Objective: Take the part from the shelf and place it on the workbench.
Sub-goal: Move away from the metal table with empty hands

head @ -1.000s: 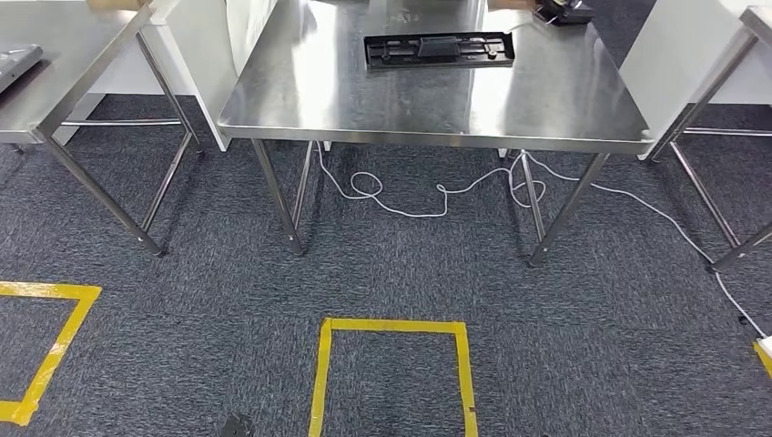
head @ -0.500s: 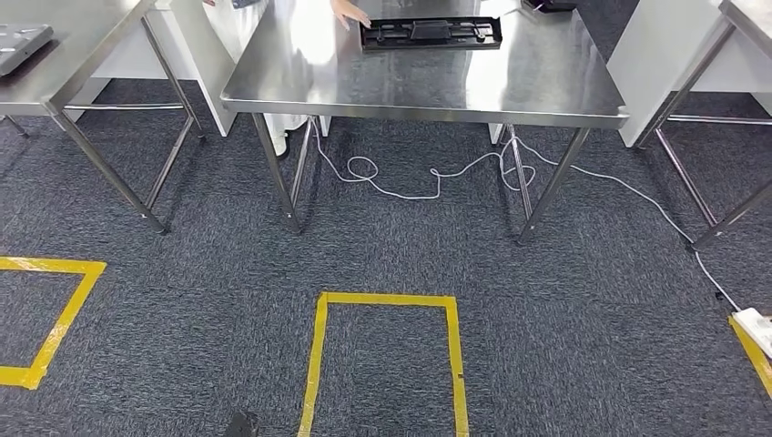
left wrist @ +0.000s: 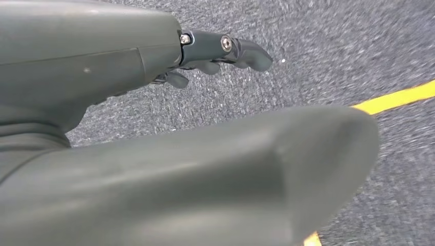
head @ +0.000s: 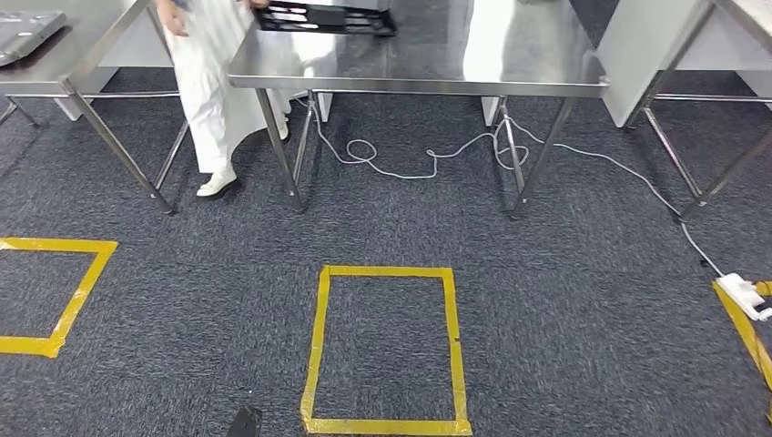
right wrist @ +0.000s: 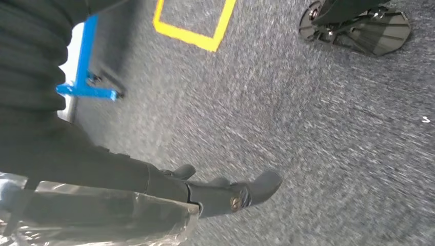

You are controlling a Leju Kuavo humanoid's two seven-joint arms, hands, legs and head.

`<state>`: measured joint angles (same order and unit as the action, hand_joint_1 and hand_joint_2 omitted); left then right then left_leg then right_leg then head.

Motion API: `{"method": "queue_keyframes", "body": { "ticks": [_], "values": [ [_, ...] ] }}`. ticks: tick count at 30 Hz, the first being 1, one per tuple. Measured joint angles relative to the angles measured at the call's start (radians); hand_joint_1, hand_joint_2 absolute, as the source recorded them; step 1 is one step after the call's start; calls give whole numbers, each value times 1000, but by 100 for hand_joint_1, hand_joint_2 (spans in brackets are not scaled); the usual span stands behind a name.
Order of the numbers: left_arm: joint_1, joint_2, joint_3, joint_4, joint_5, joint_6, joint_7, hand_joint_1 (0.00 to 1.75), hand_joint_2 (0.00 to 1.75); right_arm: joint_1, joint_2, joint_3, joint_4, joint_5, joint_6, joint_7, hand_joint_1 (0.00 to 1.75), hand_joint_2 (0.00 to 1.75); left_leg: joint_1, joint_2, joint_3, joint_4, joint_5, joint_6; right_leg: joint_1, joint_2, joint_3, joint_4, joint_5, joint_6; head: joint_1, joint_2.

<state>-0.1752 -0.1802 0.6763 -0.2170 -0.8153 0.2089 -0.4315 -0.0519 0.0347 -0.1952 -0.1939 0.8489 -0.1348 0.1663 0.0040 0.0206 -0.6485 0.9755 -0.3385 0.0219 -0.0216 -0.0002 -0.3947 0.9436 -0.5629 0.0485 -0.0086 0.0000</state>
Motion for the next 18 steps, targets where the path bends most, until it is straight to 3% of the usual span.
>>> {"method": "queue_keyframes", "body": {
  "ticks": [2,3,4,6,7,8,9,10,11,13,14,15,17,18],
  "values": [
    [3,-1,0,1,0,3,0,0,0,1,4,0,1,2,1,3,0,175,9,-2,-9,0,2,-11,-1,-4,-21,5,16,-24,-5,0],
    [4,-1,0,1,0,4,1,0,0,1,5,0,1,2,2,5,0,175,13,-5,-20,17,-27,-17,-2,-6,-33,7,27,-36,-5,0],
    [5,-1,0,1,0,4,2,0,0,1,6,-1,2,2,2,6,0,175,16,-8,-35,56,-79,-22,-2,-9,-47,7,41,-48,-6,0],
    [5,-1,0,1,0,6,2,0,0,1,9,-1,2,2,3,7,0,175,17,-12,-69,192,-198,-27,3,-12,-78,9,68,-59,-6,0],
    [5,-1,0,1,0,6,2,0,0,1,10,-1,2,2,3,8,0,175,17,-13,-79,263,-231,-28,6,-12,-94,11,82,-61,-7,0],
    [5,-1,0,1,0,7,2,0,0,1,11,-1,2,2,3,8,0,175,17,-13,-78,311,-237,-26,10,-12,-111,15,94,-61,-7,0],
    [5,-1,0,1,0,7,3,0,0,2,12,-1,2,2,3,9,0,175,16,-14,-61,327,-221,-23,13,-12,-127,19,106,-60,-7,0],
    [4,-2,0,1,0,7,3,0,0,2,12,-1,2,2,3,10,0,175,15,-14,-24,304,-196,-16,16,-12,-144,24,116,-59,-7,0],
    [3,-2,0,1,0,7,3,0,0,2,13,-1,2,2,4,10,0,175,13,-17,31,245,-176,-5,18,-11,-159,29,125,-57,-7,0],
    [-1,0,0,0,0,8,3,0,0,0,17,-1,2,2,4,10,0,175,3,-23,157,87,-179,18,25,-10,-179,36,142,-51,-7,0],
    [-3,1,0,-1,0,9,3,0,0,-1,19,-1,2,1,6,10,0,175,-3,-24,196,30,-191,25,26,-10,-185,37,151,-46,-7,0],
    [-4,1,0,-1,0,10,3,0,0,-2,21,-2,2,-1,9,10,0,175,-9,-24,213,-1,-197,29,26,-11,-191,37,162,-39,-7,0],
    [-4,-1,0,-1,0,11,4,0,0,-2,21,-4,2,-5,15,10,0,175,-12,-19,197,-17,-180,35,24,-11,-203,37,176,-26,-8,0],
    [-3,-3,0,-1,0,12,4,0,0,-1,20,-6,3,-7,17,10,0,175,-11,-17,184,-21,-165,41,25,-9,-213,51,162,-26,-8,0]
  ]
}}
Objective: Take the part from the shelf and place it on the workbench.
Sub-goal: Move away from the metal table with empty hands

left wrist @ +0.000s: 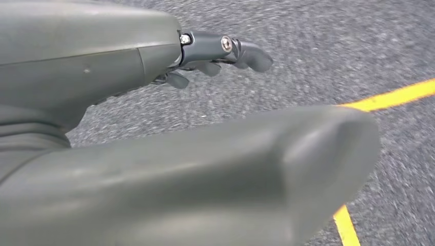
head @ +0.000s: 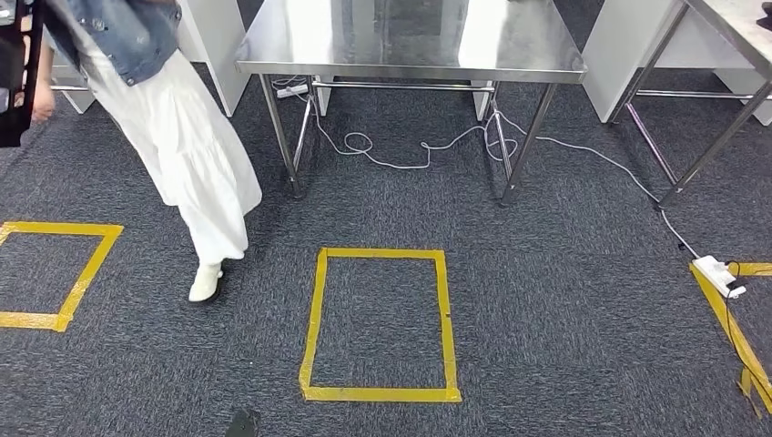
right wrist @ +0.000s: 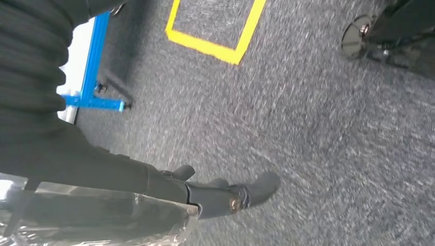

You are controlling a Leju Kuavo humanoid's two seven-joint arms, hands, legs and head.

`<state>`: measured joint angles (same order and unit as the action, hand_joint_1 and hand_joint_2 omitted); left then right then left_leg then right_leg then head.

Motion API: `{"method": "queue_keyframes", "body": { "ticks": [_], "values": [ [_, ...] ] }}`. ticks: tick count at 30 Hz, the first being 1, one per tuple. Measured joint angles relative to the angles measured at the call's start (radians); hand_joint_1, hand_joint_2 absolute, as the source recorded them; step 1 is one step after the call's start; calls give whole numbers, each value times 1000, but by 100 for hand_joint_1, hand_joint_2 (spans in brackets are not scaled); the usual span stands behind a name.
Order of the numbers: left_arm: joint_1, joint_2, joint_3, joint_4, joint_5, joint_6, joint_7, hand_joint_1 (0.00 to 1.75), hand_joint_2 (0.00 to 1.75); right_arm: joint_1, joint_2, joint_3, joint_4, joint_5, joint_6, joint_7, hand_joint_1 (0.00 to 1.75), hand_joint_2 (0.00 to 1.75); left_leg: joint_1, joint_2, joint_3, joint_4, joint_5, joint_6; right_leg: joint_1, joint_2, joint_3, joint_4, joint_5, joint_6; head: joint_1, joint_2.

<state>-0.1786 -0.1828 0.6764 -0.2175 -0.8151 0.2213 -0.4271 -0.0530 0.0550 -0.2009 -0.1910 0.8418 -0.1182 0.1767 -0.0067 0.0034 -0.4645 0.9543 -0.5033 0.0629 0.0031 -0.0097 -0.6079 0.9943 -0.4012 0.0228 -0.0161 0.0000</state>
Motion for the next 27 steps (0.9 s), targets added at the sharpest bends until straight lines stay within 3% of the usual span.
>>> {"method": "queue_keyframes", "body": {
  "ticks": [1,3,4,5,7,8,9,11,12,14,15,16,17,19,20,21,22,23,25,27],
  "values": [
    [0,-2,0,0,0,1,1,0,0,2,0,-1,0,-1,1,1,0,175,2,2,-16,-5,17,4,0,2,-15,29,-33,-3,4,0],
    [1,-5,0,1,0,3,3,0,0,2,-1,-2,1,-2,2,2,0,175,4,4,-50,-7,45,7,-3,5,-46,134,-135,-14,11,0],
    [2,-7,0,1,0,5,4,0,0,3,-2,-3,1,-2,2,3,0,175,4,6,-68,-7,60,5,-6,5,-55,198,-170,-11,13,0],
    [4,-9,0,1,0,6,5,0,0,3,-2,-3,1,-3,2,3,0,175,4,8,-88,-6,75,3,-9,5,-56,251,-183,-2,14,0],
    [5,-11,0,1,0,11,7,0,0,3,-4,-3,1,-4,3,4,0,175,4,13,-125,-3,106,-2,-14,5,-19,280,-143,27,15,0],
    [5,-13,0,1,0,13,7,0,0,2,-6,-3,1,-4,4,5,0,175,4,14,-142,0,120,-6,-17,5,25,239,-116,39,15,0],
    [5,-13,0,1,0,15,8,0,0,1,-6,-3,1,-4,6,6,0,175,2,14,-156,4,134,-11,-19,6,89,162,-108,43,15,0],
    [4,-15,0,1,0,18,8,0,0,-2,-7,-4,1,-5,9,6,0,175,-2,14,-174,9,158,-21,-16,8,200,-6,-137,32,14,0],
    [4,-16,0,1,0,19,9,0,0,-3,-7,-5,1,-5,10,6,0,175,-3,15,-178,10,170,-25,-12,9,227,-55,-154,23,12,0],
    [5,-16,0,1,1,20,9,0,0,-3,-6,-10,2,-5,13,6,0,175,0,14,-185,11,185,-33,-14,7,217,-64,-152,7,8,0],
    [7,-16,0,1,1,20,9,0,0,-2,-5,-13,2,-4,14,6,0,175,4,12,-192,22,168,-39,-18,5,207,-60,-144,-4,7,0],
    [9,-16,1,1,1,20,10,0,0,-2,-5,-16,3,-2,15,6,0,175,7,9,-202,49,130,-45,-21,2,195,-58,-133,-16,5,0],
    [10,-16,1,2,2,20,10,0,0,-1,-6,-18,3,-1,15,6,0,175,10,6,-214,97,73,-51,-23,-2,182,-57,-120,-27,4,0],
    [10,-16,1,2,3,20,10,0,0,0,-7,-19,3,4,15,6,0,175,13,5,-237,230,-38,-60,-17,-5,151,-54,-95,-36,2,0],
    [10,-16,1,2,3,20,10,0,0,0,-7,-20,3,6,15,6,0,175,14,4,-241,291,-61,-61,-15,-6,134,-51,-83,-36,2,0],
    [9,-16,1,2,4,20,10,0,0,0,-7,-20,3,8,15,6,0,175,14,4,-235,326,-58,-61,-14,-6,116,-44,-71,-34,2,0],
    [9,-17,1,2,4,20,10,0,0,0,-7,-20,3,10,15,6,0,175,15,4,-212,328,-35,-59,-13,-6,96,-35,-62,-32,2,0],
    [9,-17,1,2,4,20,10,0,0,1,-7,-20,3,11,16,6,0,175,15,4,-173,295,-7,-54,-12,-5,77,-25,-54,-29,1,0],
    [6,-16,1,1,4,20,7,0,0,0,-7,-20,3,14,17,6,0,175,13,-2,-65,155,5,-41,-10,-4,48,-8,-40,-22,1,0],
    [3,-16,1,1,4,20,4,0,0,-2,-6,-20,3,16,17,6,0,175,7,-7,1,48,-21,-30,-9,-5,35,-3,-23,-10,2,0]
  ]
}}
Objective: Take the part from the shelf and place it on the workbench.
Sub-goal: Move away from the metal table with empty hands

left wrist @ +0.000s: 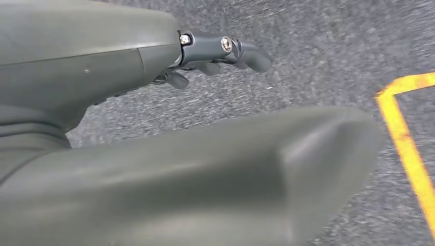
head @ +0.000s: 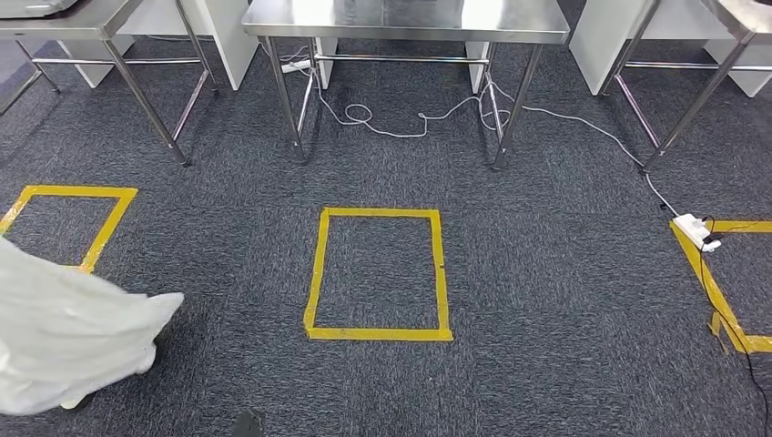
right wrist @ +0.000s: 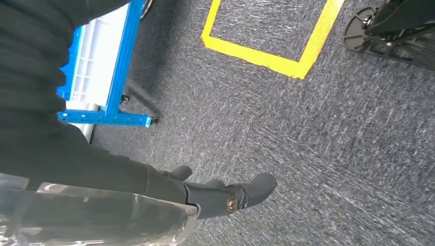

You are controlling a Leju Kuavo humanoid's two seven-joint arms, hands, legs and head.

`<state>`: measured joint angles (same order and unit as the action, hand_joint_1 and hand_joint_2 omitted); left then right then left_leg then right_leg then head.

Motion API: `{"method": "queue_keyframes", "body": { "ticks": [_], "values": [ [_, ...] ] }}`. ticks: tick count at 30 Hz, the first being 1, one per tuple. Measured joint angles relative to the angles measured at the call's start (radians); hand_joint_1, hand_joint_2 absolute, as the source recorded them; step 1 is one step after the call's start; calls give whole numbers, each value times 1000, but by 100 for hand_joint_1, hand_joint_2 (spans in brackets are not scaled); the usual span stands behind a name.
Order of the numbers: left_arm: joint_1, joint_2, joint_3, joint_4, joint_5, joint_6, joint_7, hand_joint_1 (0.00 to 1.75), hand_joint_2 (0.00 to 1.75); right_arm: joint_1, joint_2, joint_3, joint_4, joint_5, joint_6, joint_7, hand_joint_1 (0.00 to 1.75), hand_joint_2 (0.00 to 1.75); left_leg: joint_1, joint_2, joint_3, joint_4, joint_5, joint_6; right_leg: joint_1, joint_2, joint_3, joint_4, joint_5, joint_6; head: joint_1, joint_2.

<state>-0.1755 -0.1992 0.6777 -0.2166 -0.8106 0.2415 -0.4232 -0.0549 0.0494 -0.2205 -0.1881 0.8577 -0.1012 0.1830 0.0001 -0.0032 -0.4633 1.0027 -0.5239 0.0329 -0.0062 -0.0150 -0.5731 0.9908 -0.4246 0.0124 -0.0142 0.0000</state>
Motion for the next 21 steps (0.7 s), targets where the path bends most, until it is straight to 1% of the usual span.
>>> {"method": "queue_keyframes", "body": {
  "ticks": [1,2,3,4,5,6,7,8,9,10,11,12,13,14,15,16,17,18,19,20,21],
  "values": [
    [-1,0,0,0,0,0,-1,0,0,-1,0,0,0,0,0,0,0,175,-4,0,7,-19,-3,5,0,-1,-4,-2,10,8,0,0],
    [-1,-1,0,0,0,0,-1,0,0,-1,0,0,0,0,0,0,0,175,-6,1,-1,-26,5,12,1,-1,-9,-4,19,15,0,0],
    [-1,-2,0,0,0,0,-1,0,0,-1,-1,0,1,0,0,0,0,175,-6,4,-11,-31,17,19,0,0,-18,-1,19,19,0,0],
    [-2,-3,0,0,1,0,-2,0,0,0,-2,0,1,0,0,1,0,175,-5,5,-25,-36,30,29,2,1,-30,14,3,18,1,0],
    [-3,-4,1,0,1,0,-3,0,0,1,-2,0,2,0,0,2,0,175,-3,7,-41,-41,43,35,2,4,-47,47,-30,14,4,0],
    [-4,-5,1,0,0,2,-4,0,0,1,-3,0,2,1,0,3,0,175,-2,8,-58,-42,54,40,0,6,-65,99,-78,8,6,0],
    [-4,-6,1,0,-2,4,-6,0,0,1,-2,0,2,1,1,4,0,175,-2,8,-74,-42,65,43,-1,7,-82,162,-121,5,10,0],
    [-4,-7,0,0,-5,7,-6,0,0,2,-2,0,2,2,4,6,0,175,-3,10,-90,-41,78,42,-4,8,-93,226,-147,9,12,0],
    [-4,-8,0,0,-9,8,-5,0,0,2,-3,0,2,2,8,7,0,175,-3,12,-105,-41,91,40,-5,9,-98,276,-148,19,13,0],
    [-4,-9,0,0,-12,9,-3,0,0,2,-3,-1,2,2,14,9,0,175,-3,15,-120,-40,103,37,-7,9,-88,298,-126,33,14,0],
    [-4,-9,-1,0,-14,8,-1,0,0,3,-3,-1,2,1,21,12,0,131,-3,18,-133,-39,115,33,-8,8,-62,284,-96,46,14,0],
    [-4,-9,-1,0,-17,7,2,0,0,3,-3,-3,2,-1,26,16,0,87,-4,21,-142,-37,124,29,-10,1,-16,232,-73,54,14,0],
    [-4,-9,-1,0,-18,7,4,0,0,2,-2,-5,2,-4,32,22,0,44,-6,25,-149,-33,132,25,-9,-14,45,150,-68,55,15,0],
    [-3,-10,-2,0,-19,7,5,0,0,0,-2,-7,2,-6,35,28,0,0,-9,30,-152,-29,137,20,-5,-28,100,64,-82,48,16,0],
    [-2,-10,-2,0,-19,8,5,0,0,-2,-1,-9,2,-7,38,35,0,0,-12,36,-153,-25,142,16,-2,-38,139,-3,-101,38,14,0],
    [-2,-10,-2,0,-20,9,5,0,0,-4,-1,-9,2,-7,40,39,0,0,-14,44,-154,-22,146,12,3,-40,158,-42,-118,29,13,0],
    [-1,-11,-2,0,-21,10,6,0,0,-4,-1,-10,2,-7,41,42,0,0,-13,54,-154,-21,150,7,1,-32,159,-54,-123,18,10,0],
    [-1,-11,-2,0,-21,10,6,0,0,-3,0,-12,2,-6,43,44,0,0,-10,57,-157,-17,148,2,-5,-24,155,-54,-119,10,9,0],
    [-1,-11,-2,0,-22,10,6,0,0,-2,1,-14,2,-6,45,46,0,0,-6,53,-163,-2,132,-4,-9,-17,151,-54,-113,-1,9,0],
    [-1,-11,-2,0,-22,10,6,0,0,1,1,-16,2,-6,46,48,0,0,-2,42,-176,34,100,-11,-14,-11,146,-54,-106,-12,8,0],
    [0,-11,-2,0,-22,10,6,0,0,2,0,-18,2,-6,47,49,0,0,2,27,-196,90,55,-17,-13,-5,141,-54,-99,-20,7,0]
  ]
}}
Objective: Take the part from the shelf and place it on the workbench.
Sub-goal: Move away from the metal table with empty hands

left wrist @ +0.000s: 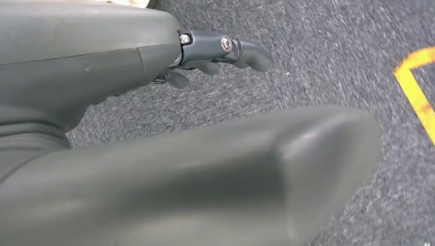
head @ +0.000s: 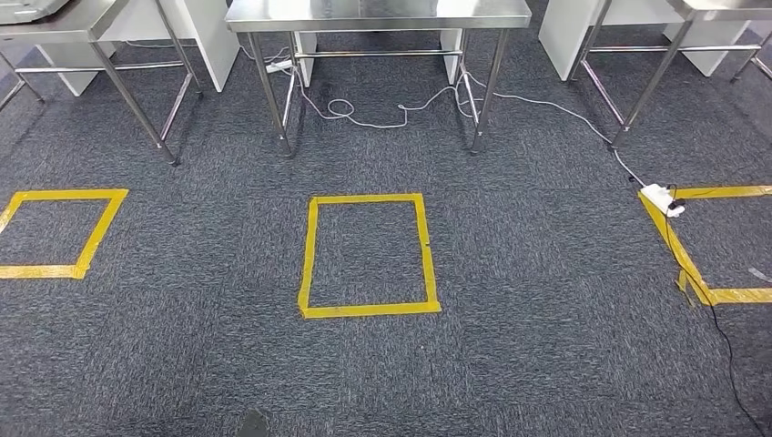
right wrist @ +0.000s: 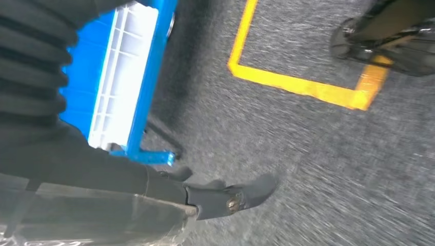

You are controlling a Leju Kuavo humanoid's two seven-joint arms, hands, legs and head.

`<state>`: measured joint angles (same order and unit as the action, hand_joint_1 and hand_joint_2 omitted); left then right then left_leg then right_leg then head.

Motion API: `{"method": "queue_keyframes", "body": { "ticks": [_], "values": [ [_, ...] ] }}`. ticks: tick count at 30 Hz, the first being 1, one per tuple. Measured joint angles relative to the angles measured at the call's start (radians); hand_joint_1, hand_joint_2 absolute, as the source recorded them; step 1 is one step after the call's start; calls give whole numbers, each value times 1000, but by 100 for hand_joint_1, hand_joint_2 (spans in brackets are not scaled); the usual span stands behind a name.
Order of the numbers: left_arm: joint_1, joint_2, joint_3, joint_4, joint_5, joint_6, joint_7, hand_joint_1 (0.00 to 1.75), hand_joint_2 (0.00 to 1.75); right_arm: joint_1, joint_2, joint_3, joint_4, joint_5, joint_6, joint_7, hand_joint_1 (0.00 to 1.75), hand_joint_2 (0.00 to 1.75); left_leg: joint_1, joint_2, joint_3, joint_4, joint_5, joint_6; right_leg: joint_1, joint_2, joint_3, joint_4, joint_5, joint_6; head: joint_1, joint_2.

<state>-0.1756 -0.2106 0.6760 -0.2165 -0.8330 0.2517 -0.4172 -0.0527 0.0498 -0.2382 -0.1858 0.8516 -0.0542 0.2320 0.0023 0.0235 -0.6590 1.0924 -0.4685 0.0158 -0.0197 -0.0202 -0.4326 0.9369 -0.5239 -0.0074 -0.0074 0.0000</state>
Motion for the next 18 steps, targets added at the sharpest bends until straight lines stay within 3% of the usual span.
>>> {"method": "queue_keyframes", "body": {
  "ticks": [2,3,4,5,7,8,10,12,14,16,18],
  "values": [
    [2,0,0,0,-2,0,3,0,0,3,-1,-4,0,-1,0,1,0,0,5,-17,-45,138,-80,-9,4,14,-14,2,11,-7,-2,0],
    [2,0,0,0,-4,-1,6,0,0,5,-1,-6,0,-2,0,1,0,0,6,-19,-54,182,-95,-11,5,24,-18,4,15,-6,-2,0],
    [2,0,-1,0,-7,-2,10,0,0,7,-1,-8,0,-3,0,2,0,0,8,-20,-46,189,-88,-12,6,35,-21,7,18,-4,-2,0],
    [2,1,-2,0,-9,-5,15,0,0,9,-1,-9,0,-5,0,3,0,0,9,-24,-18,154,-63,-10,7,46,-22,11,19,-1,-2,0],
    [2,2,-6,0,-14,-12,23,0,0,9,1,-13,0,-8,0,5,0,0,11,-55,66,22,-6,0,7,68,-27,19,20,1,-2,0],
    [3,2,-7,1,-16,-16,26,0,0,7,2,-14,0,-9,0,5,0,0,12,-73,98,-31,11,6,8,78,-32,22,21,3,-1,0],
    [3,3,-10,1,-18,-20,28,0,0,4,5,-16,0,-10,-1,5,0,0,10,-90,120,-70,12,14,7,99,-44,24,26,13,-3,0],
    [-2,3,-15,1,-21,-22,28,0,0,4,6,-17,0,-9,-1,5,0,0,9,-68,123,-91,13,19,8,112,-56,26,30,25,-5,0],
    [-10,2,-20,1,-25,-21,28,0,0,5,6,-20,0,-7,-1,7,0,0,13,-43,128,-121,15,30,11,84,-88,69,9,30,-2,0],
    [-12,1,-23,1,-27,-21,29,0,0,4,6,-25,0,-5,-1,8,0,0,13,-18,127,-133,18,38,9,44,-153,190,-47,28,2,0],
    [-11,1,-24,1,-27,-21,31,0,0,5,5,-30,0,-4,-1,8,0,0,11,10,124,-132,19,39,4,34,-215,310,-88,34,4,0]
  ]
}}
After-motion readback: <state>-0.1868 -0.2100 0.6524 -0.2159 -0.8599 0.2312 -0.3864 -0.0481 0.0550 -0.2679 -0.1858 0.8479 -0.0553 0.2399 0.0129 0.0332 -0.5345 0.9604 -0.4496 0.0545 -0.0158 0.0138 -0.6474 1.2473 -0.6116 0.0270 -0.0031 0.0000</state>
